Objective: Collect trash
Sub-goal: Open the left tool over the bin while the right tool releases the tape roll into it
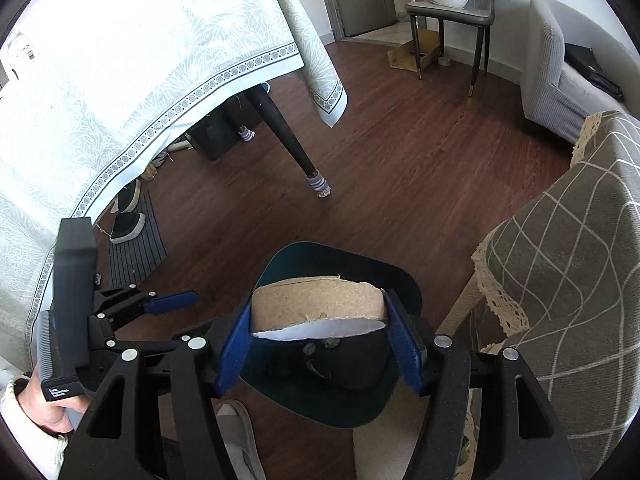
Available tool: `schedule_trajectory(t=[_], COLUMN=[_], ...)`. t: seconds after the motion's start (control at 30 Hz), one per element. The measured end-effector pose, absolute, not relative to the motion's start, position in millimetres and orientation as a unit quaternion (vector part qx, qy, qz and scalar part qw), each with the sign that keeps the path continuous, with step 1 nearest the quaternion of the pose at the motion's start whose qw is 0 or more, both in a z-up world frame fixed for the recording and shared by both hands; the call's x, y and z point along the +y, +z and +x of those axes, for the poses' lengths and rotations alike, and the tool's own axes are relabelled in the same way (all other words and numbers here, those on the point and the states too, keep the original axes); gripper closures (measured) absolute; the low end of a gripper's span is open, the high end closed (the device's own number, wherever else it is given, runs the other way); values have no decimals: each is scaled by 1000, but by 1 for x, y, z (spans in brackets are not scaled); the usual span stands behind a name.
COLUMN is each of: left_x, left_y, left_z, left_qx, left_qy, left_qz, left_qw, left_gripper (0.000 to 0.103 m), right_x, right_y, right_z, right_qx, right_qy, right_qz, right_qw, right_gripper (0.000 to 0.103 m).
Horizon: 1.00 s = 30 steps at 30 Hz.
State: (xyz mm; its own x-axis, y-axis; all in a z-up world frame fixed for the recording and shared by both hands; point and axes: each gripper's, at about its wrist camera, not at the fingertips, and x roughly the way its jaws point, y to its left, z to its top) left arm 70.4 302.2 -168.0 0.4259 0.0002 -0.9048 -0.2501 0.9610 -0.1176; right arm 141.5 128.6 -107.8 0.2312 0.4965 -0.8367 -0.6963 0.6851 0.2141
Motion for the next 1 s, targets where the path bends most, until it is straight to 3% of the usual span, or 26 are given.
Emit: schedule_trajectory(t=[0.37,0.67,0.83,1.0], left_x=[316,318,317,315], left_y=[-127,-94,-79,-66], left_z=[53,44,41,41], left_qx=[484,450,435,421], left_qy=[80,75,70,67], left_qz=[-130,-134,-133,-134], left_qw=[861,880,888,895], left_gripper=[46,66,70,71], right_x=[149,166,168,164], right_y=[-145,-179,-188,-195], right_z=[140,134,131,133], right_qx=[521,549,552,558], right_qy=[373,361,354,334], right_qz=[-121,-148,-161,-175], right_qw=[758,739,737,739], right_gripper=[39,39,38,29])
